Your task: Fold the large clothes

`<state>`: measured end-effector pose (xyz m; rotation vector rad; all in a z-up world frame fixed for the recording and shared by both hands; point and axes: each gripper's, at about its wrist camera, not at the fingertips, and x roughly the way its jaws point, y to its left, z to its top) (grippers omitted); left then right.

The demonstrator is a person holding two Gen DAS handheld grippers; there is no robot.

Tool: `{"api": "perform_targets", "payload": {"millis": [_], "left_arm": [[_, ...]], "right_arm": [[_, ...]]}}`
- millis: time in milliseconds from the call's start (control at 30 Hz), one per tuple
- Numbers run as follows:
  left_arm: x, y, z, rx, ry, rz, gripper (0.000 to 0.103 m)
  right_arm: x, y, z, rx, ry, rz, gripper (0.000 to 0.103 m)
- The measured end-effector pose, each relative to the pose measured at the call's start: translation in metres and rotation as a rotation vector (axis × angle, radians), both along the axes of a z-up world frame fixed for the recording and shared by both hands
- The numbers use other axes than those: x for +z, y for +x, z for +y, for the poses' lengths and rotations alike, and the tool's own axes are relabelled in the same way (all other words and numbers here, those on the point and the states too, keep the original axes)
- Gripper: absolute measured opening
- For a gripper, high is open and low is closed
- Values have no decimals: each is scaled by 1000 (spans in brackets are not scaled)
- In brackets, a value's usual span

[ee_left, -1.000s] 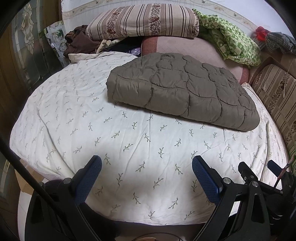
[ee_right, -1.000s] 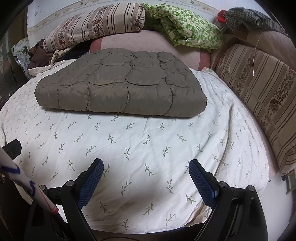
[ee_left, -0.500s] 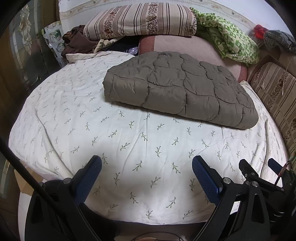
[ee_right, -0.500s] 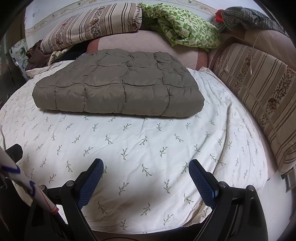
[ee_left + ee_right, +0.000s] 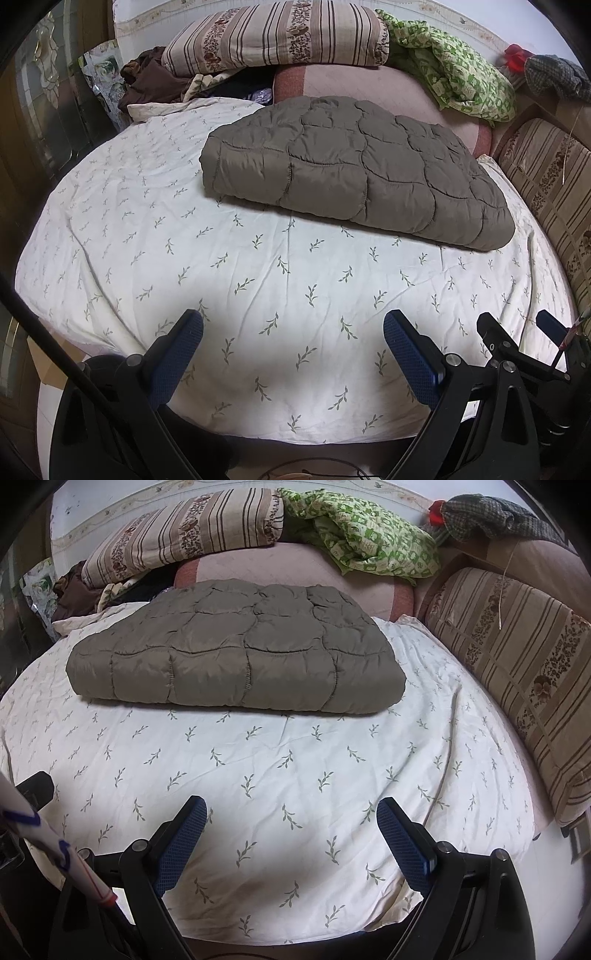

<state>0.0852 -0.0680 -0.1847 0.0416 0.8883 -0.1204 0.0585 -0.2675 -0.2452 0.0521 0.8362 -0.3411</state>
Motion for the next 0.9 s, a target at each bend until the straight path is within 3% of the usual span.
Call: {"api": "perform_targets", "payload": {"millis": [700,900], "left_arm": [[-11,7,3,17,4,24,98],[-9,6,3,13,17,-3,98]], "right_arm": [[-3,2,1,3,-17,-2,96],[-3,4,2,9,-18,1,96]]}}
